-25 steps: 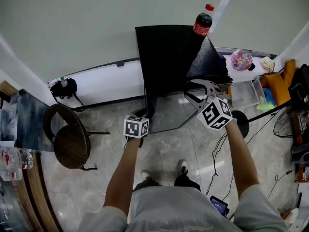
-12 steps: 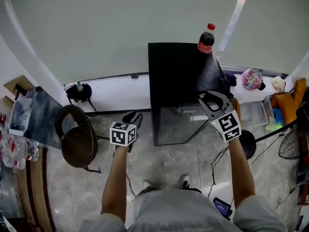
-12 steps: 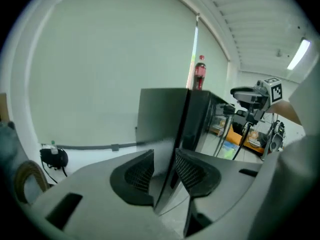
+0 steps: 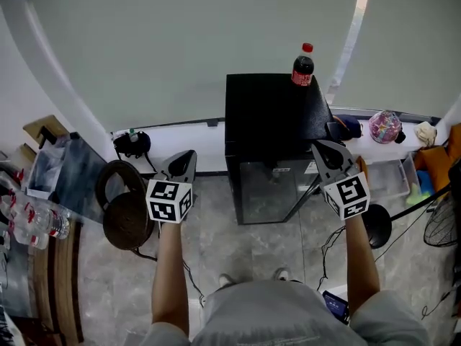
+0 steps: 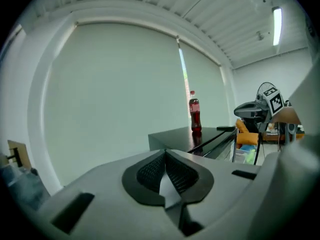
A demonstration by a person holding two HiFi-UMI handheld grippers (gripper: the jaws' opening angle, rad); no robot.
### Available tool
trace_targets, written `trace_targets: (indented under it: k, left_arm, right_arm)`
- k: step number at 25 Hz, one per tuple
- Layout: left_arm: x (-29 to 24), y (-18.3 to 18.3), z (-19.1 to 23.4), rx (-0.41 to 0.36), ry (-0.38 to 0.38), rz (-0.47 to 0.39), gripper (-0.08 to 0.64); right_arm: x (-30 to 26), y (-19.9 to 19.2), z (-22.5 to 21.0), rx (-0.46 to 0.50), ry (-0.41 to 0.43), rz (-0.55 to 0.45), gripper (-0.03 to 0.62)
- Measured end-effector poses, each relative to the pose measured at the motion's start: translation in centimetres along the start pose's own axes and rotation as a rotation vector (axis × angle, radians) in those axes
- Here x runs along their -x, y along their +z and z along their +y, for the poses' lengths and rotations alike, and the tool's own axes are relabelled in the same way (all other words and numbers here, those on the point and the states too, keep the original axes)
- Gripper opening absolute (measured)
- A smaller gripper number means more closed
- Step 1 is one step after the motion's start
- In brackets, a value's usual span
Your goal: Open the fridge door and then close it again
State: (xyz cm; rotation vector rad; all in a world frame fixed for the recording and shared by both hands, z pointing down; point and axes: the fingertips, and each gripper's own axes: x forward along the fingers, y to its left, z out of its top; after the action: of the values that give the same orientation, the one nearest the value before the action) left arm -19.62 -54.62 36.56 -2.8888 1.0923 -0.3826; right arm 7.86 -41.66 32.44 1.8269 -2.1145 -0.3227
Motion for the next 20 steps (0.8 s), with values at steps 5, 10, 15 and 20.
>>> trace_targets:
  k: [5,10,15,20]
  left_arm:
    - [1.8,4.7,-2.3,-0.086,0.006,-0.088,0.009]
    - [3.5,7.9,-3.7,-0.122,0.010,-0.163,0.010]
    - [4.6,10.3,-4.7,-0.153,0.000,-0.226,0.011]
    - [5.3,12.1,-5.7,-0.194,-0.016,-0.260,0.011]
  right_arm:
    - [1.4,1.3,-0.7,-0.059,-0.008,-0.039,-0.002]
    - [2.3,2.0,-0.2,-0.052,-0.005,-0.042,-0.002]
    - [3.3,3.3,-0.3,-0.026,-0.013,-0.057,-0.002]
    - [4.0,4.6,-0.7,-0.009,-0.021,-0.081,-0.002]
